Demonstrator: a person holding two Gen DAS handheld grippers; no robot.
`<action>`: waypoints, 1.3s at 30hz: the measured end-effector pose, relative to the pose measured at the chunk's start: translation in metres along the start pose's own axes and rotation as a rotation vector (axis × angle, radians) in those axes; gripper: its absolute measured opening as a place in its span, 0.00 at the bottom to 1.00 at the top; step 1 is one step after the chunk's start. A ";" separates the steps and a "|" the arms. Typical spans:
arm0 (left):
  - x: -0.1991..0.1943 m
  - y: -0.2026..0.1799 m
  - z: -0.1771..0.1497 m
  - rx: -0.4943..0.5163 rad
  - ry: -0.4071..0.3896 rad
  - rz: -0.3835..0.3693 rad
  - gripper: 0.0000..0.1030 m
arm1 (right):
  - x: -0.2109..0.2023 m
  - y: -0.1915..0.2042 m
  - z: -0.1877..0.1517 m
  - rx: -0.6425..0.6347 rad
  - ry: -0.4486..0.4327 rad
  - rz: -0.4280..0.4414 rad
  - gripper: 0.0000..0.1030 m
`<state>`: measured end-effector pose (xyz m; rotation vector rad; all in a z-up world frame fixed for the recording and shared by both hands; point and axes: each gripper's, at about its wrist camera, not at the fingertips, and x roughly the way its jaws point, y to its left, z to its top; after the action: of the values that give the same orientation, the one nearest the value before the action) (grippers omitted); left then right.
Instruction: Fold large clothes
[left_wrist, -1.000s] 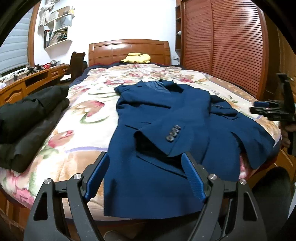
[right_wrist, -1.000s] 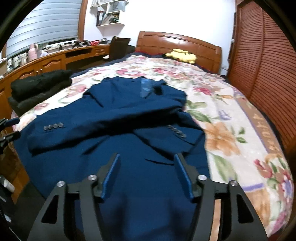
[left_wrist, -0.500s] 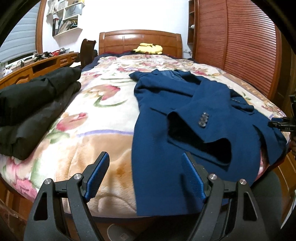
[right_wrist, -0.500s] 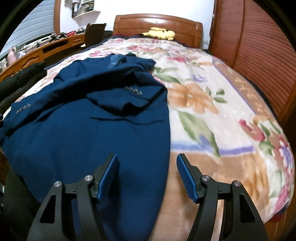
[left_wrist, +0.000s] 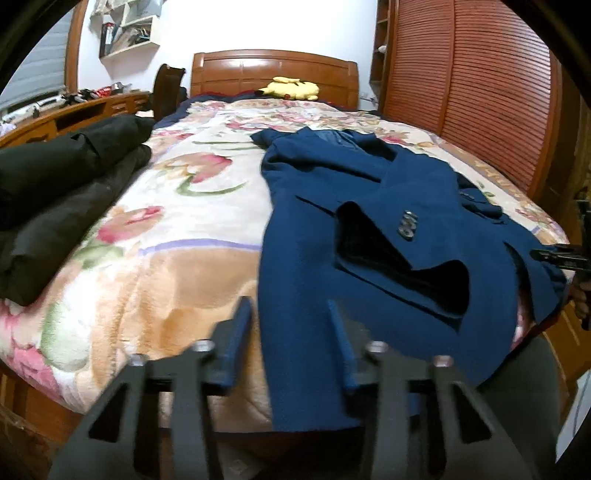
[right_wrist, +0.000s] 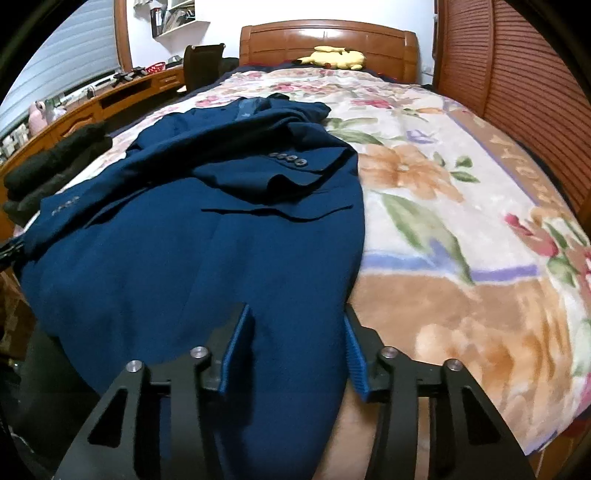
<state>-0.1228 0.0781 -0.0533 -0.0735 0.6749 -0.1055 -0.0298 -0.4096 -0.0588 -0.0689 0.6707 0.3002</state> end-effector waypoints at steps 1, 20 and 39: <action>-0.001 -0.001 0.000 -0.001 0.002 -0.013 0.23 | 0.001 -0.001 0.000 0.004 0.000 0.010 0.43; -0.104 0.009 0.044 -0.013 -0.237 -0.061 0.03 | -0.089 0.018 0.017 -0.027 -0.249 0.085 0.05; -0.204 -0.030 0.162 0.103 -0.506 -0.099 0.03 | -0.233 0.018 0.013 -0.074 -0.531 0.125 0.05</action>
<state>-0.1813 0.0785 0.2019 -0.0317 0.1601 -0.2081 -0.1996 -0.4490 0.0966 -0.0156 0.1361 0.4428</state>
